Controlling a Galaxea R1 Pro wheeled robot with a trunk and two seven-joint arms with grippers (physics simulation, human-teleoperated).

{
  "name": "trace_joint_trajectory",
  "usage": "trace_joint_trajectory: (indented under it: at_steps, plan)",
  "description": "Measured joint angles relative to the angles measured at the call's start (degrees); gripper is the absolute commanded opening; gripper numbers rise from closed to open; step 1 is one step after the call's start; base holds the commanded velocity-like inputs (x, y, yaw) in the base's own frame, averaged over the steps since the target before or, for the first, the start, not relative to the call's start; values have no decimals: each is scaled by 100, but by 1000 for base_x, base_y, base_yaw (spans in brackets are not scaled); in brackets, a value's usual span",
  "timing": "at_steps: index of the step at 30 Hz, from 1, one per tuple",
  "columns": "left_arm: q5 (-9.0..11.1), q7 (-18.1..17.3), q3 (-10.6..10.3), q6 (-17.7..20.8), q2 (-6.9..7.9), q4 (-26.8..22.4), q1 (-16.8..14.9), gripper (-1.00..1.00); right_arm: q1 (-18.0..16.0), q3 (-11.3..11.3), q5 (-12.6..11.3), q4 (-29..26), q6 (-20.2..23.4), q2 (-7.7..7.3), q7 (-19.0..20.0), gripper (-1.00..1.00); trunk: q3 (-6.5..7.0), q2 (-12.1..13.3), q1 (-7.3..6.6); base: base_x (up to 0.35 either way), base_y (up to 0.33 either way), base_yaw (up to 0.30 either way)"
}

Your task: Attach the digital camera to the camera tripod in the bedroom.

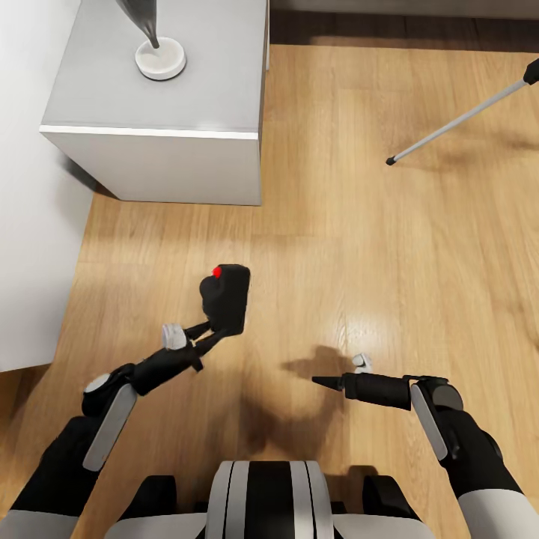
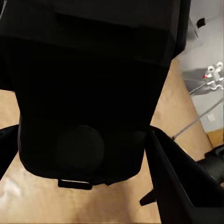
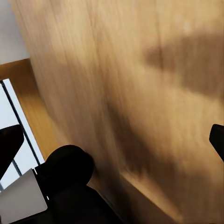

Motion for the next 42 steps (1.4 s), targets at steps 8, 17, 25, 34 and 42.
trace_joint_trajectory:
  at_steps: [8,17,25,34,42]
  plan:
    - [1302,163,-19,-15,-215,573,24,-100,0,0,0,-2,0,0,3,100,0,0,0,0,0,0]
    - [996,1471,-210,28,-344,606,26,-100,0,0,0,-8,0,0,7,100,0,0,0,0,0,0]
    - [545,6298,-1056,569,-539,-328,29,-100,0,8,2,-8,0,7,1,100,0,0,0,0,0,0]
    - [518,7254,-1654,437,-565,-478,29,-100,0,9,0,-8,0,9,6,100,0,0,0,0,0,0]
    - [609,7355,-1957,289,-614,-456,30,-100,0,9,7,-8,0,9,0,100,0,0,0,0,0,0]
